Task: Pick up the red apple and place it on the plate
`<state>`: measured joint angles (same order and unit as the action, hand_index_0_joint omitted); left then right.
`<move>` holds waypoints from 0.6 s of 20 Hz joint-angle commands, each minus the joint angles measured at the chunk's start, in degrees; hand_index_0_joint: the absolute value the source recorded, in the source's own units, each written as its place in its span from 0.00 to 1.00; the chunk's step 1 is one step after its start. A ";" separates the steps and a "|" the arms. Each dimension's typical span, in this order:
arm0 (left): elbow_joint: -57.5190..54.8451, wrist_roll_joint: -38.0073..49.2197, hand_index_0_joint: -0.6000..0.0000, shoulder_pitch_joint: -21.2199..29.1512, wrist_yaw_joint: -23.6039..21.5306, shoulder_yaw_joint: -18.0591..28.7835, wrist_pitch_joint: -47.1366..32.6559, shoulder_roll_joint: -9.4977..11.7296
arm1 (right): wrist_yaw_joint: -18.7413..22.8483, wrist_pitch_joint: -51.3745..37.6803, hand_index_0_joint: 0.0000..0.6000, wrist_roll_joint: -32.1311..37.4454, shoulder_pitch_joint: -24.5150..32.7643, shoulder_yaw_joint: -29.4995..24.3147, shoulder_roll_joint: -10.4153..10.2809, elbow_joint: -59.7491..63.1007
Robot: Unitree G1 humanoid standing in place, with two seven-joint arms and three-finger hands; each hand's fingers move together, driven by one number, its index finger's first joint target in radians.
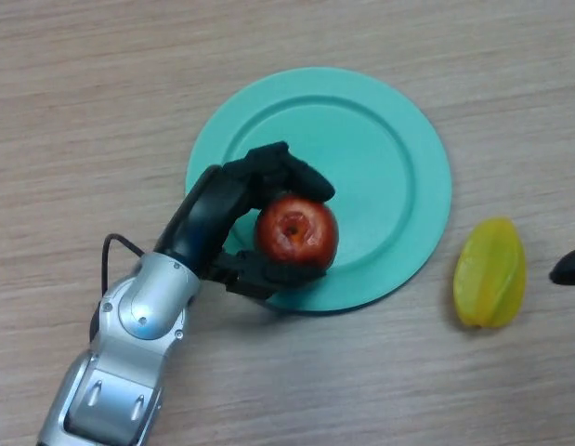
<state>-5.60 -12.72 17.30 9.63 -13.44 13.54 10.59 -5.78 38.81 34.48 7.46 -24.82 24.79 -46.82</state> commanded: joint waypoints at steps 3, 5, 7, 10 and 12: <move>0.03 -1.01 1.00 2.77 -3.19 3.01 -10.63 0.30 | -0.55 -9.87 0.00 1.38 0.21 -4.27 2.61 -1.98; -2.20 -2.15 1.00 1.46 -3.05 4.10 -9.60 0.30 | -0.62 -10.32 0.00 0.71 0.32 -3.66 2.36 -1.84; -5.30 -4.68 1.00 -0.58 -2.45 5.56 -9.29 0.30 | -0.49 -10.30 0.00 -0.08 0.49 -2.80 2.11 -1.77; -15.87 -5.57 1.00 -5.00 -1.24 8.98 -9.15 0.38 | -0.28 -9.48 0.00 -1.09 0.80 -1.76 1.78 -2.42; -22.43 -3.79 1.00 -9.34 -1.38 10.53 -10.68 1.18 | -0.32 -8.95 0.00 -1.54 0.93 -1.36 1.53 -3.00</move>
<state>-24.98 -17.00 7.32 9.39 -4.62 9.67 10.64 -5.91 37.78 32.96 7.09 -22.70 24.51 -46.54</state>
